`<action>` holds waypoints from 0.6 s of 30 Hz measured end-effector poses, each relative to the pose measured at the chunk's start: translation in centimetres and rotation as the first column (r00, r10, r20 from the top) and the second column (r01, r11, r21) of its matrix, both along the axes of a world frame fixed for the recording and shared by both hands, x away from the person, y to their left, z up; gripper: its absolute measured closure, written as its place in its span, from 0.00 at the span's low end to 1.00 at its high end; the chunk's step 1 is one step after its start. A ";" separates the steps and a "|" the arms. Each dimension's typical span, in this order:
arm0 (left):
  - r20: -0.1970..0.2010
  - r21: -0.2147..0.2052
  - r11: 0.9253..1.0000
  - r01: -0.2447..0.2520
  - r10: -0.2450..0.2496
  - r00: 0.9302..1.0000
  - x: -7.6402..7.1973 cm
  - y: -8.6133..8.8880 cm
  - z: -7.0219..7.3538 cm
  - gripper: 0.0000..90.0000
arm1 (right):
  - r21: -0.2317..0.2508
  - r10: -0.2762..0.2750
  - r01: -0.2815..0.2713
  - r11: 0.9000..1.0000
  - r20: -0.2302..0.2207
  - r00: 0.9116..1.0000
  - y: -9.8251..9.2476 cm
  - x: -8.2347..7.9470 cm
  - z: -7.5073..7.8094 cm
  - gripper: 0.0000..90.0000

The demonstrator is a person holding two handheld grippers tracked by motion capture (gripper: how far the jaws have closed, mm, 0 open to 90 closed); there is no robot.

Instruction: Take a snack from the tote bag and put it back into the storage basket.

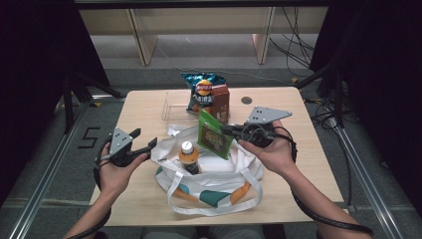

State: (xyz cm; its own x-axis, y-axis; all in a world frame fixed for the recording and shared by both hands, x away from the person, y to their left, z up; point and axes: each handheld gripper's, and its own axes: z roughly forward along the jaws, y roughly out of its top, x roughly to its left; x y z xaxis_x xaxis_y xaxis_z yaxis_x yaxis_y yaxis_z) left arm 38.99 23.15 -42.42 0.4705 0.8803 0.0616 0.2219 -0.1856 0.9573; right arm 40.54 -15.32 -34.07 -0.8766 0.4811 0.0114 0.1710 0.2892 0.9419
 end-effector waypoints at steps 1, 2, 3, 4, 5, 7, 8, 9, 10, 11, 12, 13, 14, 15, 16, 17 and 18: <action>0.000 -0.001 1.000 0.000 0.000 1.000 0.0 0.0 0.0 0.35 | -0.003 -0.001 0.001 1.000 0.003 1.000 0.1 0.0 0.1 1.00; 0.000 0.000 1.000 0.000 0.000 1.000 0.0 0.0 0.0 0.35 | -0.001 -0.001 0.001 1.000 0.007 1.000 0.1 0.1 0.2 1.00; 0.000 0.000 1.000 0.000 0.000 1.000 0.0 0.0 0.0 0.35 | -0.001 -0.001 0.001 1.000 0.007 1.000 0.1 0.1 0.2 1.00; 0.000 -0.001 1.000 0.000 0.000 1.000 0.0 0.0 0.0 0.35 | 0.000 -0.008 0.008 1.000 0.032 0.999 0.1 0.3 0.3 1.00; 0.000 -0.003 1.000 -0.001 0.001 1.000 0.0 0.0 0.0 0.35 | 0.000 -0.008 0.008 1.000 0.032 0.999 0.1 0.3 0.3 1.00; 0.003 0.000 1.000 0.000 0.000 1.000 0.0 0.0 0.0 0.35 | 0.010 -0.004 0.004 1.000 0.031 1.000 0.1 0.4 0.4 1.00; 0.002 -0.002 1.000 -0.001 0.001 1.000 0.0 0.0 0.0 0.35 | 0.017 -0.007 0.006 1.000 0.029 1.000 0.1 0.4 0.6 1.00; 0.001 -0.003 1.000 -0.001 0.001 1.000 0.0 0.0 0.0 0.35 | 0.017 -0.007 0.006 1.000 0.029 1.000 0.1 0.4 0.6 1.00; 0.000 -0.003 1.000 -0.001 0.001 1.000 0.0 0.0 0.0 0.35 | 0.020 -0.015 0.014 1.000 0.025 1.000 0.1 0.4 0.6 1.00; 0.001 -0.002 1.000 0.000 0.000 1.000 0.0 0.0 0.0 0.35 | 0.024 -0.014 0.013 1.000 0.030 0.999 0.1 0.5 0.7 1.00; 0.001 -0.001 1.000 -0.001 0.001 1.000 0.0 0.0 0.0 0.35 | 0.029 -0.009 0.007 1.000 0.045 0.999 0.1 0.7 0.8 1.00; 0.002 0.000 1.000 -0.001 0.001 1.000 0.0 0.0 0.0 0.35 | 0.028 -0.015 0.014 1.000 0.043 0.999 0.1 0.6 0.8 1.00; 0.002 0.000 1.000 0.000 0.000 1.000 0.0 0.0 0.0 0.35 | 0.031 -0.001 0.000 1.000 0.028 1.000 0.1 0.7 0.9 1.00; 0.003 0.000 1.000 -0.001 0.001 1.000 0.0 0.0 0.0 0.35 | 0.028 -0.010 0.009 1.000 0.022 1.000 0.1 0.6 1.0 1.00; 0.002 -0.001 1.000 0.000 0.000 1.000 0.0 0.0 0.0 0.35 | 0.032 -0.009 0.008 0.999 0.036 0.999 0.1 0.7 1.1 1.00; 0.001 -0.001 1.000 0.000 0.000 1.000 0.0 0.0 0.0 0.35 | 0.034 -0.002 0.001 0.999 0.032 0.999 0.2 0.7 1.2 1.00; 0.001 -0.001 1.000 0.001 -0.001 1.000 0.0 0.0 0.0 0.35 | 0.033 -0.012 0.011 0.999 0.030 0.999 0.1 0.6 1.3 1.00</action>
